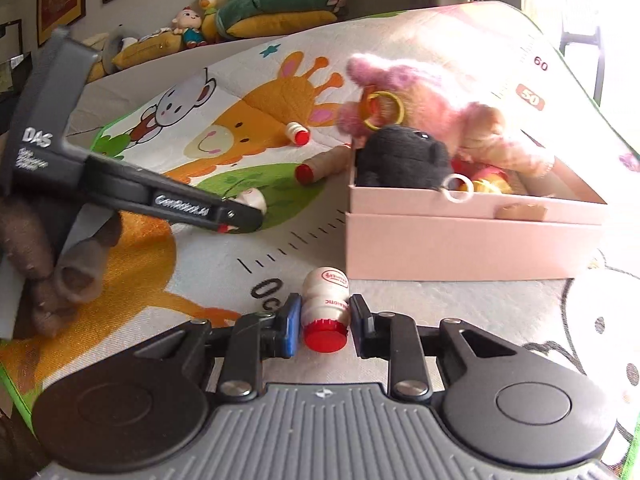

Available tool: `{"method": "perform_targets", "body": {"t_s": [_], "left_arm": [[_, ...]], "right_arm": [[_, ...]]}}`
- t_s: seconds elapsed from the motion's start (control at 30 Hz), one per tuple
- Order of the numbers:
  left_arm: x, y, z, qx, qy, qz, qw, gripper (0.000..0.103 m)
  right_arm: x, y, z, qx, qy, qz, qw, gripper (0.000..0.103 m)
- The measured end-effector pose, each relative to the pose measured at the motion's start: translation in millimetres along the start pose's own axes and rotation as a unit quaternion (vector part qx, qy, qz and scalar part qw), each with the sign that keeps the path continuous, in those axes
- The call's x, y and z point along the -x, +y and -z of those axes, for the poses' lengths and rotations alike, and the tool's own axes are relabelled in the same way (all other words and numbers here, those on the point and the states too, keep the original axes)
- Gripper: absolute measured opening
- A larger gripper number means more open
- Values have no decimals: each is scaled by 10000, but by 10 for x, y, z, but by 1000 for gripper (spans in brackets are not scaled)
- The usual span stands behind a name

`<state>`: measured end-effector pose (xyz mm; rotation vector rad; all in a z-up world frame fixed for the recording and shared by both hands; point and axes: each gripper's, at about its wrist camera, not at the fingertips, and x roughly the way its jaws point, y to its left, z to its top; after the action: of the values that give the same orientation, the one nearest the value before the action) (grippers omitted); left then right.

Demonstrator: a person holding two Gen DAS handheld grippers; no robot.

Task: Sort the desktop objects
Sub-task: 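Lift and carry the bottles toward the pink box with both tools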

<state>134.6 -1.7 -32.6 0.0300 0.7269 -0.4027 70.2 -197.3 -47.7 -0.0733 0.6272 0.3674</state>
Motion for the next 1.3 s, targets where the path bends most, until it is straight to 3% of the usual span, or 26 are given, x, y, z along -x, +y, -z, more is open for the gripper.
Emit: {"method": "perform_targets", "body": {"t_s": [0.2,0.43,0.8,0.97,1.3], "left_arm": [[171,-570,210,-31,77,595,9982,31],[358,-1173,336,-439,5,684,9967,31],[417,-1510,66,-613,-13,329,9976,31],[405,-1637,-79,-711,-119,334,9968,31],[370,-1733,-78,-960,-154,546,9938,34]], "right_arm": [[269,-326,163,-415,-57,420,9982,25],[591,-729,310,-1150,-230,508,9918,25],[922,-1138,199,-1315,-713,343,9882,25],[1010,-1303,133,-1450,-911,376,9845,25],[902,-1384,211,-1664,-723,339,9828,25]]}}
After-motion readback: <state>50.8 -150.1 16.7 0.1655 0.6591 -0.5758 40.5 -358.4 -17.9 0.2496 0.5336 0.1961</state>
